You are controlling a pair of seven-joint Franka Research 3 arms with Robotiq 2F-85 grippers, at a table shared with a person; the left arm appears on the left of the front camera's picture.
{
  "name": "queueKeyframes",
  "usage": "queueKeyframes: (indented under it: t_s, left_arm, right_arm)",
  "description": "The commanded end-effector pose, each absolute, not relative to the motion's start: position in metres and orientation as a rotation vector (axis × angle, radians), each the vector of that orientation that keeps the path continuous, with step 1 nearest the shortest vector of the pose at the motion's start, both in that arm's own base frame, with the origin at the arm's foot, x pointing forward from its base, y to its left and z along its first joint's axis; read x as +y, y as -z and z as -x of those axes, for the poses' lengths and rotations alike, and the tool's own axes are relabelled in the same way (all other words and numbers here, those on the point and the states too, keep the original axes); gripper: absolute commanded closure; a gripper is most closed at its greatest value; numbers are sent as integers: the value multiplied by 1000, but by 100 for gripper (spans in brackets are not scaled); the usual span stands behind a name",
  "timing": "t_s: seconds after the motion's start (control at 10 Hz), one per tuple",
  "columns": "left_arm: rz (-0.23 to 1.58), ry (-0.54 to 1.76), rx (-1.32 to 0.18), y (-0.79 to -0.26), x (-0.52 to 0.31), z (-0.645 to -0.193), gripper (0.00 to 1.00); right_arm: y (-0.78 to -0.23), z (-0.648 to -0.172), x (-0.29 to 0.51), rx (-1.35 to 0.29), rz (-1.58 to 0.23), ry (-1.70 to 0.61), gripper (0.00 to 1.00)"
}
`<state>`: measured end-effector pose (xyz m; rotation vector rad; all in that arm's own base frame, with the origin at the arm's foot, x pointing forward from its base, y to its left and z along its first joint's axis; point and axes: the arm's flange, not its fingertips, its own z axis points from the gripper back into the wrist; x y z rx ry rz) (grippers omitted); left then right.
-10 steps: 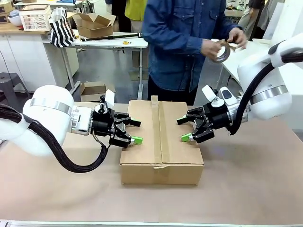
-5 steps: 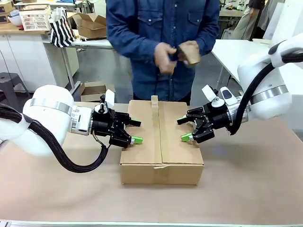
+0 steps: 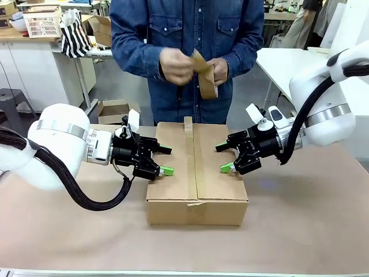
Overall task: Pack the gift set into the box.
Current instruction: Press and hold the closed box until the human finishes sealing it.
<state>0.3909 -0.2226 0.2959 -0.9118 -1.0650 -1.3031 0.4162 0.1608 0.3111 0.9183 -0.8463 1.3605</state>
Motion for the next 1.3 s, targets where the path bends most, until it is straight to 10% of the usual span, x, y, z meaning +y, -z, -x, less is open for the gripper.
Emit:
queueKeyframes:
  t_s: [0.0, 1.2]
  left_arm:
    - [906, 1304, -1058, -294, -222, -389, 0]
    - [906, 1304, -1058, -294, -222, -389, 0]
  right_arm:
    - [-308, -414, 161, -851, -922, -1348, 0]
    - [-308, -414, 161, -851, -922, -1348, 0]
